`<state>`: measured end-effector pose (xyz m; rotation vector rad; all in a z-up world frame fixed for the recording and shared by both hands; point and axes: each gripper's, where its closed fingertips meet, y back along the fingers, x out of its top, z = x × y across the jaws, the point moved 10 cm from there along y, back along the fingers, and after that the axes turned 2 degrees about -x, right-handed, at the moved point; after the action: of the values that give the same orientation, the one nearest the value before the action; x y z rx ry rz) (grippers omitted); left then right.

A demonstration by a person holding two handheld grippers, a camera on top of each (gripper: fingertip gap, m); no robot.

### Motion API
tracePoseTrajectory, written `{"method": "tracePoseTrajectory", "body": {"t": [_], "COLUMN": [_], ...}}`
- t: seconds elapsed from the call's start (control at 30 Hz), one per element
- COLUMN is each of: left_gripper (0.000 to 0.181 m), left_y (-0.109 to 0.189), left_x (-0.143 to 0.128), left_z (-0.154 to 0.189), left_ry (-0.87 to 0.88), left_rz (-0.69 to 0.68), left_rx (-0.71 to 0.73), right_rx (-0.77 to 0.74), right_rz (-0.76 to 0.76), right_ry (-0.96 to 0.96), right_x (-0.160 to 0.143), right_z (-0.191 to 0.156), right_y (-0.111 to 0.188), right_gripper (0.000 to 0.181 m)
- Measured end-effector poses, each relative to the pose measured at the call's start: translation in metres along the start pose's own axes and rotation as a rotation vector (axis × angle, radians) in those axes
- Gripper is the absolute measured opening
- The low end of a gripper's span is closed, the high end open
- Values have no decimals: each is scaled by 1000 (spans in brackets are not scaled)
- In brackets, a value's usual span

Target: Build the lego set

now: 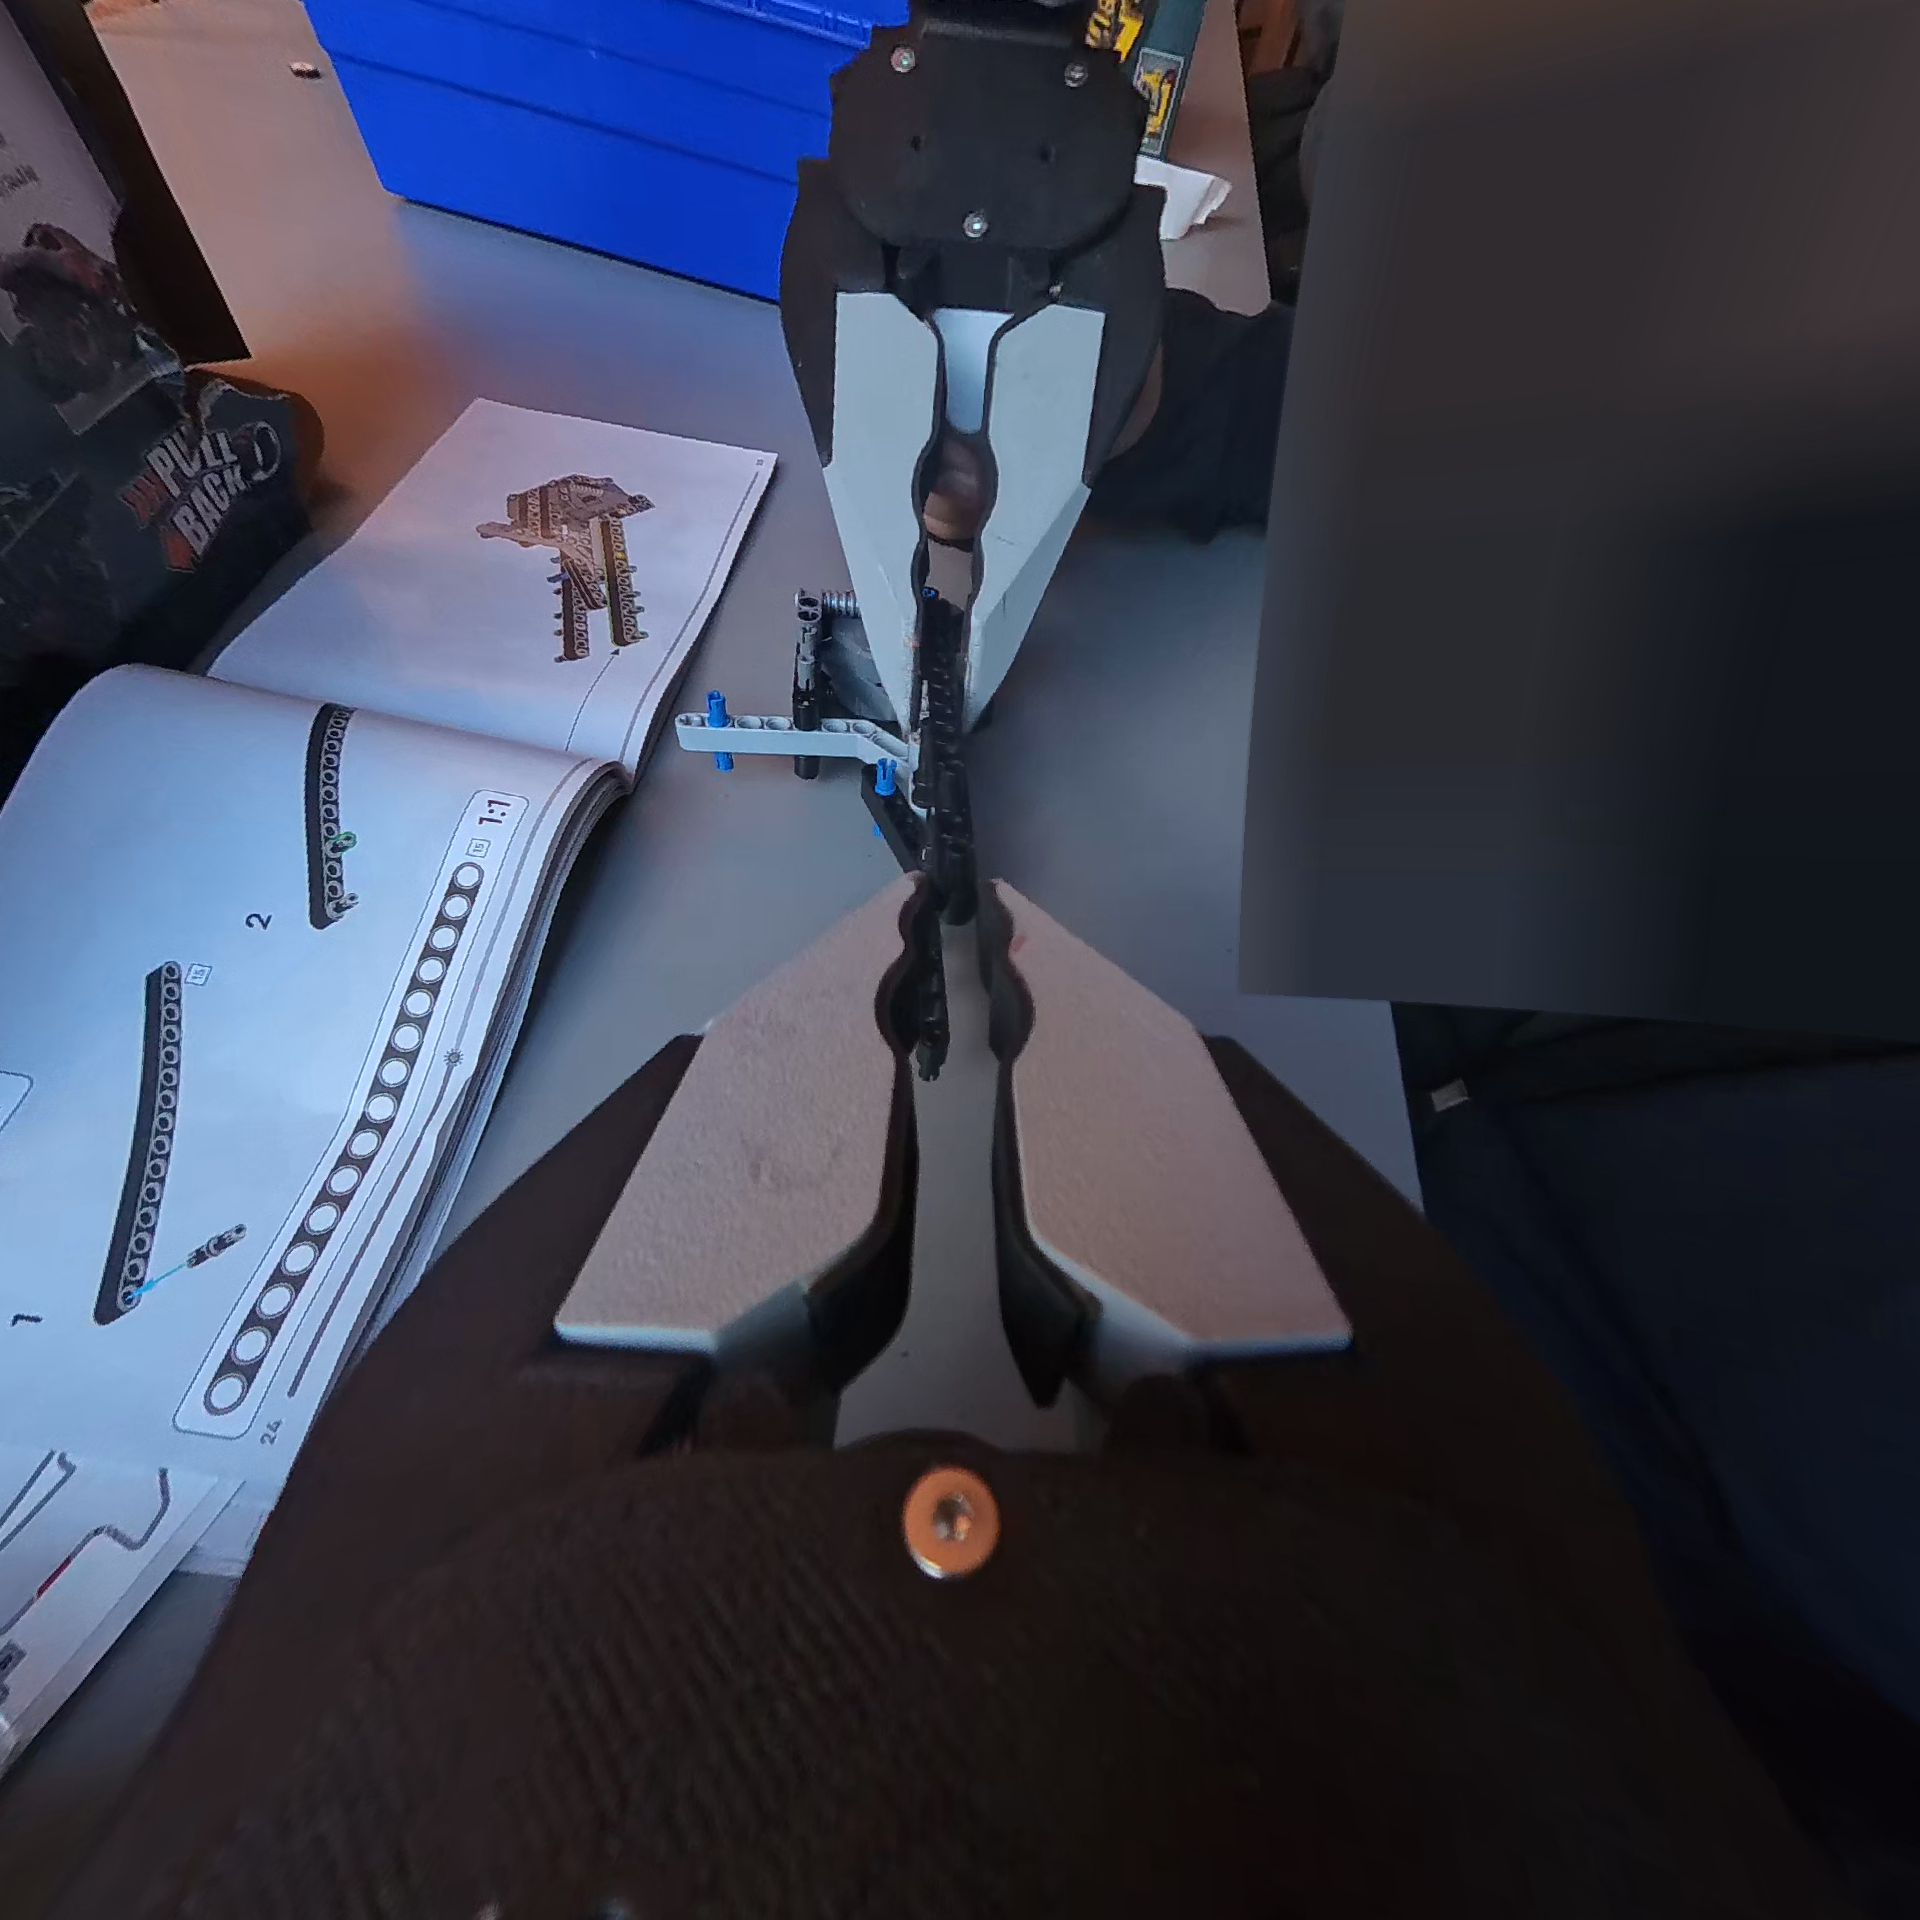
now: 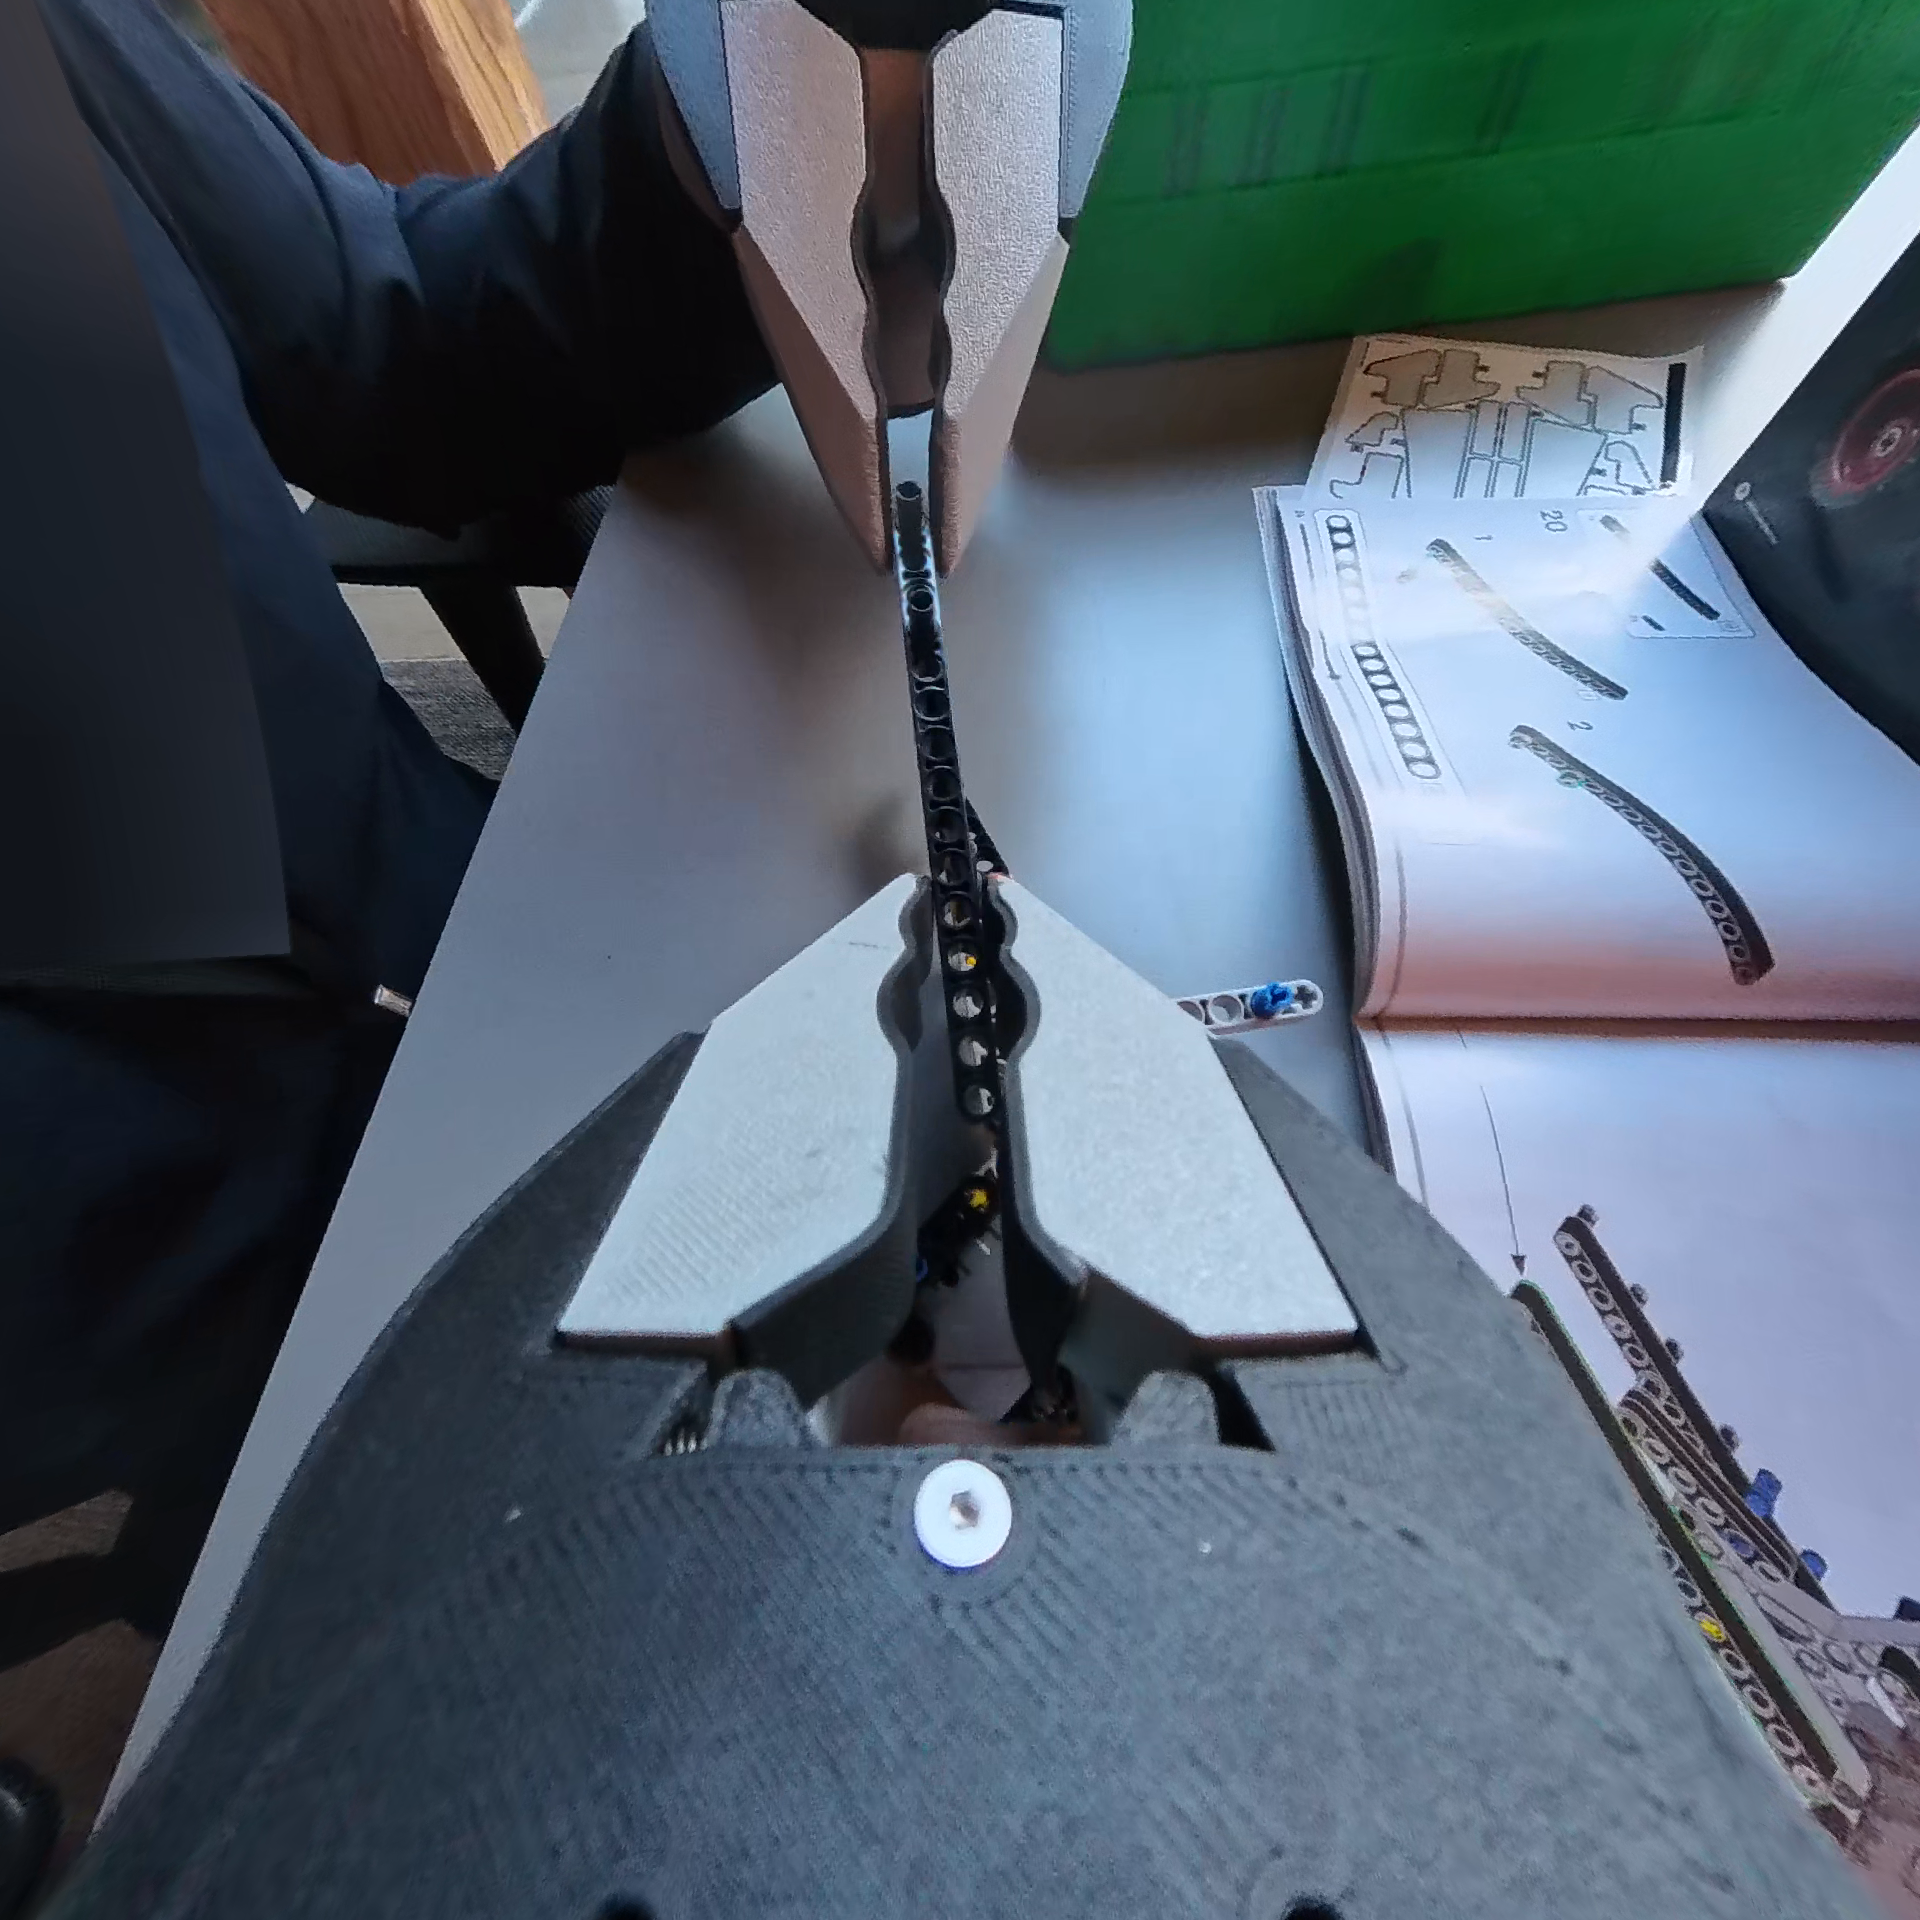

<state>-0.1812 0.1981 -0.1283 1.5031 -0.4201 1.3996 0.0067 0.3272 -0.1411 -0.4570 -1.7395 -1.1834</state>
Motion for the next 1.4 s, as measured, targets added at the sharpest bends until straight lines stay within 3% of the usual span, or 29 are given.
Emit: {"method": "tracePoseTrajectory", "body": {"t": [0.3, 0.6, 0.83, 0.97, 1.07, 1.1, 1.33, 1.4], "left_gripper": [5, 5, 5, 5, 5, 6, 6, 21], "left_y": [-2, 3, -10, -12, -14, -15, -17, -19], "left_x": [-2, 2, -1, 2, 8, 9, 1, -8], "left_z": [0, 2, 8, 12, 11, 11, 16, 15], "left_ry": [-9, -17, 26, 30, 56, 64, 156, 203], "left_rz": [-32, 61, 148, 259, 324, 327, 329, 286], "left_rx": [-1, -3, 16, 75, 89, 84, 130, 136], "right_rx": [-17, 30, 103, 115, 147, 127, 149, 150], "right_rz": [-13, 18, -61, -104, -108, -122, -103, -99], "right_ry": [34, 84, 143, 241, 275, 284, 243, 230], "right_x": [0, 10, 21, 45, 58, 58, 51, 45], "right_z": [-3, -1, 4, 3, 4, 6, 16, 19], "right_y": [-2, 9, 10, 13, 12, 10, 9, 11], "right_gripper": [6, 6, 17, 35, 22, 7, 5, 5]}}
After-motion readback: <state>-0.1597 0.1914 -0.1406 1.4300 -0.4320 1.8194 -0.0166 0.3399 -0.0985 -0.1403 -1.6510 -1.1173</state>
